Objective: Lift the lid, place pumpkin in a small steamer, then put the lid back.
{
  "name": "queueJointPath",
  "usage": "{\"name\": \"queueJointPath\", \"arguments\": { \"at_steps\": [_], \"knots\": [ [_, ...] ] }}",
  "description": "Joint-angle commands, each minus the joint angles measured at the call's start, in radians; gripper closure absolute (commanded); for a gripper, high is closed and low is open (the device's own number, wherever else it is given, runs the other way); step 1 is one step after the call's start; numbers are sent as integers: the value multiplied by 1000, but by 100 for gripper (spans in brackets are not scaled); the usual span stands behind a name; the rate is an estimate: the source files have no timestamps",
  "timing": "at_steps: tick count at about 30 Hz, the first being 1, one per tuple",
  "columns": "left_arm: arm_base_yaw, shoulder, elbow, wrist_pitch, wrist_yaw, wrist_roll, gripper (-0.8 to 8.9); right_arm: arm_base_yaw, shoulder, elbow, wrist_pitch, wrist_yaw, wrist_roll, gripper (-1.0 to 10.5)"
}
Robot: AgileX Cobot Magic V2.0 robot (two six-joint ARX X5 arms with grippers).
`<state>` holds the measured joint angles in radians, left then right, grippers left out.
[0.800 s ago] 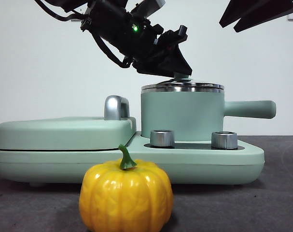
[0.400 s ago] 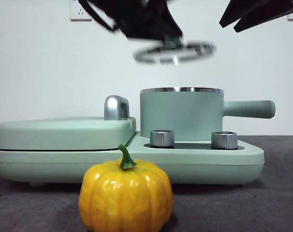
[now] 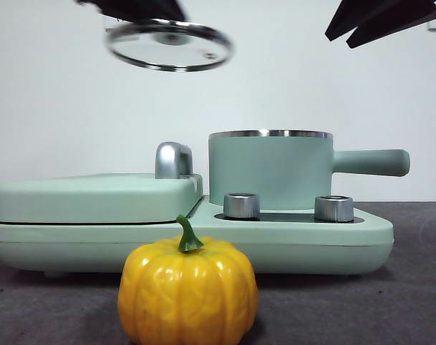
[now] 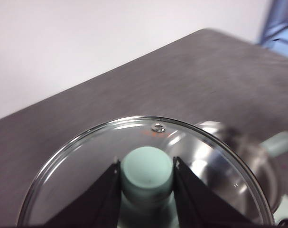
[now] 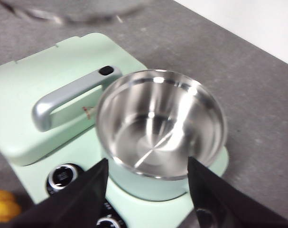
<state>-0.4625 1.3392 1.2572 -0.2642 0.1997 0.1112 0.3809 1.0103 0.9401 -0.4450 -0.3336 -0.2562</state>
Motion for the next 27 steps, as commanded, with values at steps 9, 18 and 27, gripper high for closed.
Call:
{"name": "queueJointPath", "arguments": {
  "at_steps": [9,18,27],
  "knots": [
    [83,-247,-159,-88,-66,-42,798,203,14,21,-105,1,-50,678],
    [112,-426,-269,-187,-124,-63,798,431,114,21,-183,2,-112,601],
    [136,-458,-269,-190,-129,-64,798,570,292,21,-148,53,-143,552]
  ]
}}
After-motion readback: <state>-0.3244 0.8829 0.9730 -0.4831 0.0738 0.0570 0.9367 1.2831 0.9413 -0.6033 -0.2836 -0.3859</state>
